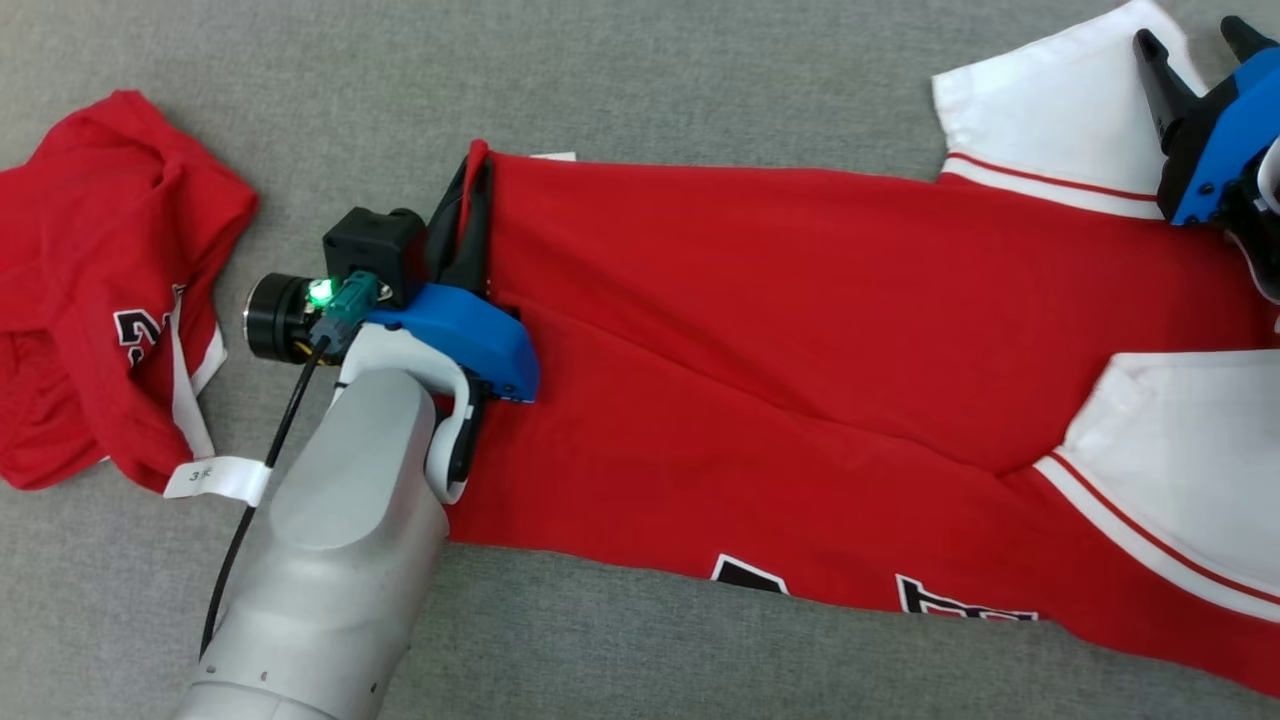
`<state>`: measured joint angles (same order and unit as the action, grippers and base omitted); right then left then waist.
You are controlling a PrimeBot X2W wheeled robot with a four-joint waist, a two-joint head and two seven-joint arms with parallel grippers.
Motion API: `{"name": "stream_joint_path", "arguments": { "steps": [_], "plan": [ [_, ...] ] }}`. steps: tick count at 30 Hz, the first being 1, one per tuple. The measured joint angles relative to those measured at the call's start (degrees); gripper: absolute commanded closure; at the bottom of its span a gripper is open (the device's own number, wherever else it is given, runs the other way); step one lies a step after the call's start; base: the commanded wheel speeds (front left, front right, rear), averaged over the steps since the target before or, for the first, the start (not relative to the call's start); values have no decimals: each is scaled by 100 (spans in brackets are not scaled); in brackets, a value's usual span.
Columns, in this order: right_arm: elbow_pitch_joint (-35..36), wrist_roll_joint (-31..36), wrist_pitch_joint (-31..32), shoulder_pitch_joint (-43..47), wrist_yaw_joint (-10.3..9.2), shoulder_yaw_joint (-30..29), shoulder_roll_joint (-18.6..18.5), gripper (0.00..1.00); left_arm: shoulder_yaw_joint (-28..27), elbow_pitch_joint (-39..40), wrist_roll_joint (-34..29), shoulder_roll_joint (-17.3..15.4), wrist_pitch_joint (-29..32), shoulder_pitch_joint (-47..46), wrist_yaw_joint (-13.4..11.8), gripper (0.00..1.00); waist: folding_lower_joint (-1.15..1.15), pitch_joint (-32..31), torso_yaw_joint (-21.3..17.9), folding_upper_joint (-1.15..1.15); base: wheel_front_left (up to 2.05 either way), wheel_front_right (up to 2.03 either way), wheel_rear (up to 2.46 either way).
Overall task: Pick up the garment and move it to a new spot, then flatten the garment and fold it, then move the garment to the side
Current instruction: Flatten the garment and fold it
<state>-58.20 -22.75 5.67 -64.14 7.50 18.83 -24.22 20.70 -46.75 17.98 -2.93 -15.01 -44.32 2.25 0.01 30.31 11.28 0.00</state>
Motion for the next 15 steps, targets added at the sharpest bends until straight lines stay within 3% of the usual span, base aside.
{"name": "stream_joint_path", "arguments": {
  "steps": [6, 7, 8, 9, 11, 15],
  "plan": [
    [-108, -267, 165, -194, -4, 302, -93, 0, 448, 216, 377, -2, -7, -43, -222, 100, -1, 182, 202, 0, 0, 0, 0],
    [-103, -292, 164, -210, -5, 379, -119, 26, 483, 222, 410, -3, -7, -43, -232, 100, 0, 186, 208, 0, 0, 0, 0],
    [-96, -297, 164, -220, -4, 475, -146, 69, 523, 225, 438, -7, -8, -47, -257, 100, -1, 184, 210, 0, 0, 0, 0],
    [-83, -308, 164, -230, -4, 564, -158, 100, 557, 226, 472, -4, -8, -49, -274, 100, -1, 182, 212, 0, 0, 0, 0],
    [-63, -404, 48, -235, 0, 637, -165, 100, 579, 234, 527, -3, -8, -56, -310, 100, -1, 184, 213, 0, 0, 0, 0],
    [-192, -300, -748, -294, 1, 563, -310, 100, 544, 349, 514, -3, -5, -70, -381, 100, 0, 206, 194, 0, 0, 0, 0]
  ]
}}
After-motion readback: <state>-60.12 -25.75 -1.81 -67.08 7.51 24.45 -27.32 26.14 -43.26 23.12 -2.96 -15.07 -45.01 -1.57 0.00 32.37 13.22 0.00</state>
